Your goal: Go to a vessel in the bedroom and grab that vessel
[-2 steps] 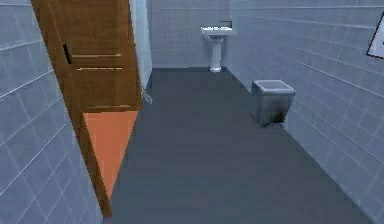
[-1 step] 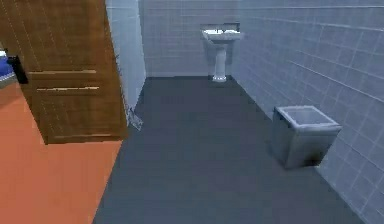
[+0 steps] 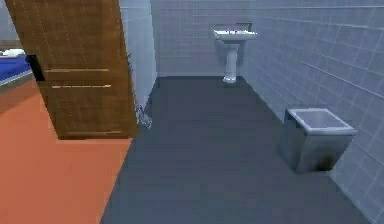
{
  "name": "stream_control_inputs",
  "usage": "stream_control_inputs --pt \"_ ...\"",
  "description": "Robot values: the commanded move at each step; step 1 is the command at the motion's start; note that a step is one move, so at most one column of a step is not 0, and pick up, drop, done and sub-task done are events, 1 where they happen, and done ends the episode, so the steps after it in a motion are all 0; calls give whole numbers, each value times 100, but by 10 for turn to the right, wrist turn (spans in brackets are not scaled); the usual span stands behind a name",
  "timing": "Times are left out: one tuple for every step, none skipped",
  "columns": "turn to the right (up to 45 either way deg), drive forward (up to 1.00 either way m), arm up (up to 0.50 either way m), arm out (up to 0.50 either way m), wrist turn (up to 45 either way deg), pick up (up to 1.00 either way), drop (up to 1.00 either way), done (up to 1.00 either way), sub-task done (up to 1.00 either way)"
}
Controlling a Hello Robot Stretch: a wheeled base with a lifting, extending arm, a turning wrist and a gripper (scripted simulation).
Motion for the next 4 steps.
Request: stream_control_inputs --pt "0 50 0 0 0 0 0 0 0" --pt "-330 0 0 0 0 0 0 0 0" --pt "0 80 0 0 0 0 0 0 0" --pt "-450 0 0 0 0 0 0 0 0"
